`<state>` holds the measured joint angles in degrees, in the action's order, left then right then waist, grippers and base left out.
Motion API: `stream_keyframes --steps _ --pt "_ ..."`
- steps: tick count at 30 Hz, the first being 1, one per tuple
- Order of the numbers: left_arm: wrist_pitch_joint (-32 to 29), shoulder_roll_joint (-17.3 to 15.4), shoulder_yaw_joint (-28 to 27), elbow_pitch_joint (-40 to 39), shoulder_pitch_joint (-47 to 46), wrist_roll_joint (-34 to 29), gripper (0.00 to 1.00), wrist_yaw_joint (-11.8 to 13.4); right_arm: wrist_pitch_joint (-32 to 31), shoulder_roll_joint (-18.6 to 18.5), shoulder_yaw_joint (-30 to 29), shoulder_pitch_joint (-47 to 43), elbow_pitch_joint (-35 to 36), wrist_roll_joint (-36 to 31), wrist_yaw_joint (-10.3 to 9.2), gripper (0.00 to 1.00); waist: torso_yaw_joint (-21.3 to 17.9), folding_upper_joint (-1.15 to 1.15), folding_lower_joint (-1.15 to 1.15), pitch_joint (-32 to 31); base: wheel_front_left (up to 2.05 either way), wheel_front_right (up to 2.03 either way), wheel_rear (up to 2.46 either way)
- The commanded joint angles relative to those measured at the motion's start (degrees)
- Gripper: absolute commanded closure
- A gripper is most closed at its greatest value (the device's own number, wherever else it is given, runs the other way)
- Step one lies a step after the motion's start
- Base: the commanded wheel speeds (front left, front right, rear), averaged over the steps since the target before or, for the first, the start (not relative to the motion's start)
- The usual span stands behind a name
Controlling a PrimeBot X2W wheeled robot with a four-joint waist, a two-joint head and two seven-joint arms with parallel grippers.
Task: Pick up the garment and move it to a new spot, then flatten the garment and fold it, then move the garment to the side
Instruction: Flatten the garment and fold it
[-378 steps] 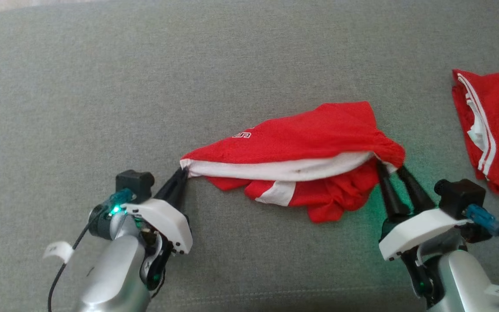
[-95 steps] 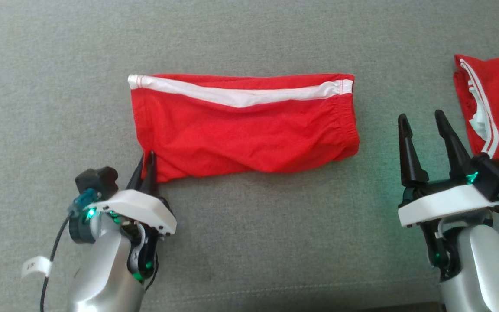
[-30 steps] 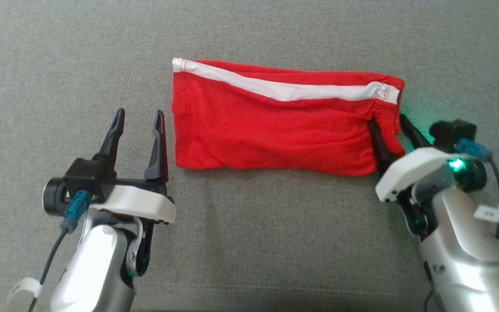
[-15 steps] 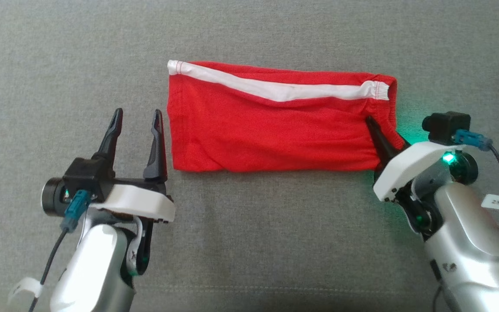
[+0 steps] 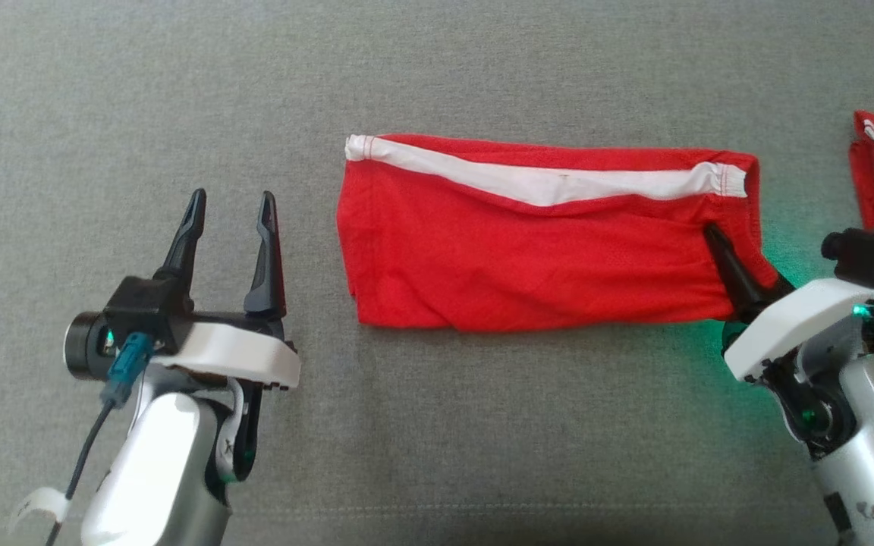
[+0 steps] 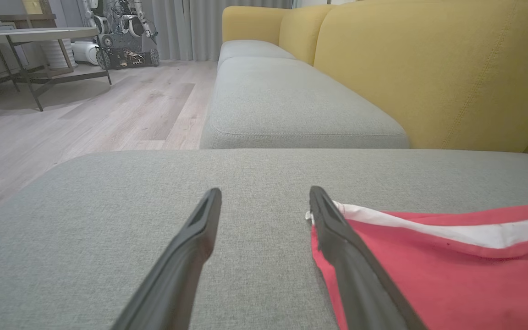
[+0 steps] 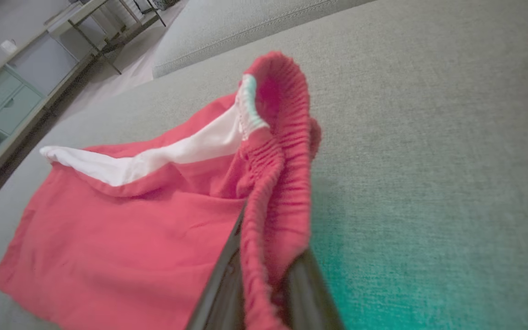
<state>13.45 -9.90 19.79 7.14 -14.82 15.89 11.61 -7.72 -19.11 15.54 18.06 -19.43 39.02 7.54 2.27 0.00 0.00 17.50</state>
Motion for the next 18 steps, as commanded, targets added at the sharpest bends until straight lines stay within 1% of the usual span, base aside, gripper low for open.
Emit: stream_keyframes --steps 1,5,7,10,14,18 --pt "0.13 -1.29 -1.77 -2.01 -1.13 0.54 0.0 0.4 -0.5 -1.22 0.69 -0.13 2.75 1.2 -0.05 1.0 -0.1 0.0 0.0 -0.14 0.0 0.0 0.0" --pt "-0.04 -1.31 -1.52 -2.03 -1.0 0.64 0.0 0.53 -4.51 -1.16 1.7 0.04 9.73 8.49 -0.05 1.0 -0.31 0.0 0.0 -0.71 0.0 0.0 0.0" --pt "-0.13 -1.3 -1.32 -1.99 -0.99 0.69 0.0 0.52 -7.61 -1.22 2.0 0.5 12.87 11.97 -0.05 1.0 -0.23 0.0 0.0 -0.95 0.0 0.0 0.0" --pt "-0.19 -1.24 -0.89 -1.75 -1.15 0.83 0.0 0.22 -12.48 -0.37 2.52 1.76 15.91 16.47 -0.05 1.0 0.37 0.0 0.0 -1.28 0.0 0.0 0.0" --pt "-0.12 -0.81 -0.35 -1.36 -1.42 1.07 0.0 0.02 -17.22 2.81 4.6 4.2 17.09 20.27 -0.05 1.0 2.06 0.0 0.0 -1.4 0.0 0.0 0.0" --pt "0.08 -0.12 0.19 -0.98 -1.64 1.25 0.0 -0.01 -19.04 6.82 8.06 7.05 14.6 20.97 -0.05 1.0 4.41 0.0 0.0 -1.16 0.0 0.0 0.0"
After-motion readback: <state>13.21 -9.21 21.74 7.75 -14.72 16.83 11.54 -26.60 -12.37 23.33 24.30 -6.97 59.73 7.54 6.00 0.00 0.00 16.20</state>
